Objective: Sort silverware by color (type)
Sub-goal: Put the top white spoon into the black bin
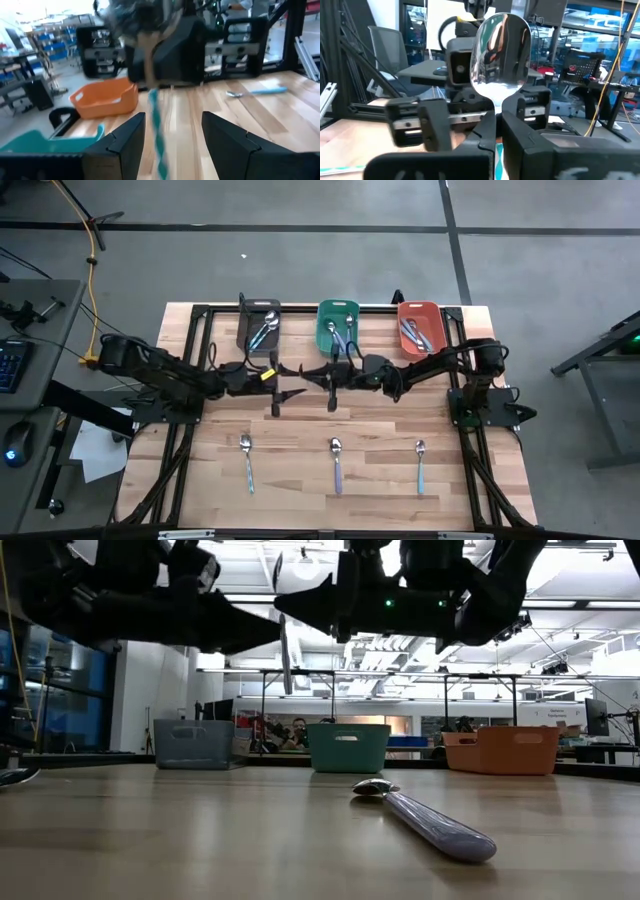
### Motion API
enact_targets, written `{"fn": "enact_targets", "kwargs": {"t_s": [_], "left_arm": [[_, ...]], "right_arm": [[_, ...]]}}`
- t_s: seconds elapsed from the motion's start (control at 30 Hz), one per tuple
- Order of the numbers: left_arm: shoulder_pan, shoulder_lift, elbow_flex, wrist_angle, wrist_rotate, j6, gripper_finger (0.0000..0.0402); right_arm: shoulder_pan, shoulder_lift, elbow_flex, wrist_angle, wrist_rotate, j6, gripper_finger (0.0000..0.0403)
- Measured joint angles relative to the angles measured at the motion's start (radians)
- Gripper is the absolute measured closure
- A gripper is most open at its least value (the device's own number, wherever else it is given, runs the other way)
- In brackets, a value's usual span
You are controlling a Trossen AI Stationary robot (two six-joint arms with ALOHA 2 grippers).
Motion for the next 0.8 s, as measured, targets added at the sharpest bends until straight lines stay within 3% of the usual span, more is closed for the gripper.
{"fn": "enact_targets", "kwargs": {"t_s": [0.27,0.6,0.8], "left_arm": [[0.015,0.055,0.061,0.020,-0.001,-0.007,0.0233],[0.025,0.055,0.061,0.022,-0.005,0.009,0.0382],[0.065,0.025,0.061,-0.054,-0.016,-0.012,0.0386]], "right_arm": [[0.000,0.000,0.000,0.012,0.002,0.000,0.0403],[0.000,0.000,0.000,0.034,0.000,-0.017,0.0402],[0.000,0.000,0.000,0.042,0.081,-0.008,0.0370]]}}
